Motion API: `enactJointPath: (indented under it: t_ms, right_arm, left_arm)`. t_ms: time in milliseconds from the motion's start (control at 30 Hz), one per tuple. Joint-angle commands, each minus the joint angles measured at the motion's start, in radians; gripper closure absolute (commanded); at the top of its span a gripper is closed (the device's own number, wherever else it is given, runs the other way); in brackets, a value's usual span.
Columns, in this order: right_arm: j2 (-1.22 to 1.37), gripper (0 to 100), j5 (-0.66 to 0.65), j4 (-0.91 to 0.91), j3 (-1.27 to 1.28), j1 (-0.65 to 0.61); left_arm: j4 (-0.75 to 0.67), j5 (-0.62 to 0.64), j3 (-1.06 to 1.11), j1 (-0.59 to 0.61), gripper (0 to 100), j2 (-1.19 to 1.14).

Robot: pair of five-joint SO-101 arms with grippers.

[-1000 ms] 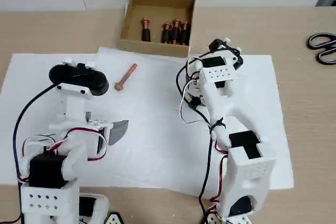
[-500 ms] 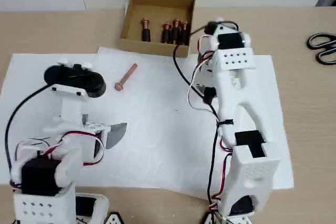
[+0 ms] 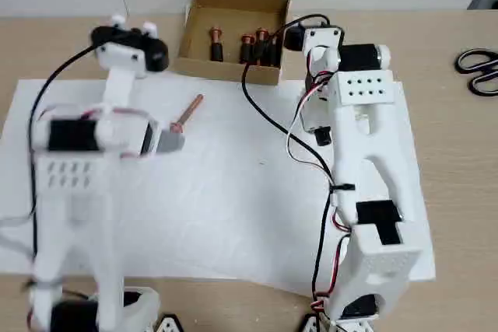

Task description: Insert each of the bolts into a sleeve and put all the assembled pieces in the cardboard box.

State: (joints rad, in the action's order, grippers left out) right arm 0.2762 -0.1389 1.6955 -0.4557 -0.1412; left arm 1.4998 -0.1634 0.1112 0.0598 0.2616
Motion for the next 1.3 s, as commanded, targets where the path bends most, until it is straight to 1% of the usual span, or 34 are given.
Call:
enactJointPath:
  t_ms: [0, 100, 167, 267, 467, 667, 833, 933, 1000, 1167, 1267]
  right_arm:
    - [-0.099, 99.1, -0.011, 0.018, -0.054, 0.007]
    - [-0.128, 99.4, -0.011, 0.021, -0.054, 0.007]
    - [-0.160, 99.4, -0.011, 0.022, -0.054, 0.007]
    - [-0.209, 99.4, -0.011, 0.022, -0.054, 0.007]
    - [-0.259, 99.4, -0.011, 0.022, -0.051, 0.004]
    - [-0.260, 99.4, -0.011, 0.022, -0.051, 0.004]
    - [-0.260, 99.4, -0.011, 0.022, -0.051, 0.004]
    - [-0.260, 99.4, -0.011, 0.022, -0.051, 0.004]
    - [-0.262, 99.4, -0.011, 0.022, -0.051, 0.005]
    - [-0.265, 99.4, -0.011, 0.022, -0.051, 0.007]
    - [-0.266, 99.4, -0.011, 0.022, -0.051, 0.008]
  left_arm:
    - [-0.115, -0.009, -0.099, -0.002, 69, -0.195]
    - [-0.210, -0.012, -0.160, -0.002, 69, -0.358]
    - [-0.247, -0.012, -0.203, -0.003, 69, -0.459]
    - [-0.273, -0.012, -0.280, -0.003, 69, -0.588]
    - [-0.270, -0.014, -0.460, -0.003, 69, -0.801]
    - [-0.261, -0.014, -0.576, -0.003, 81, -0.953]
    - [-0.169, -0.014, -0.631, -0.031, 90, -0.984]
    - [-0.121, -0.014, -0.664, -0.072, 96, -0.984]
    - [-0.058, -0.012, -0.711, -0.106, 100, -0.984]
    - [0.092, -0.009, -0.846, -0.169, 99, -0.982]
    - [0.203, -0.018, -0.984, -0.178, 99, -0.982]
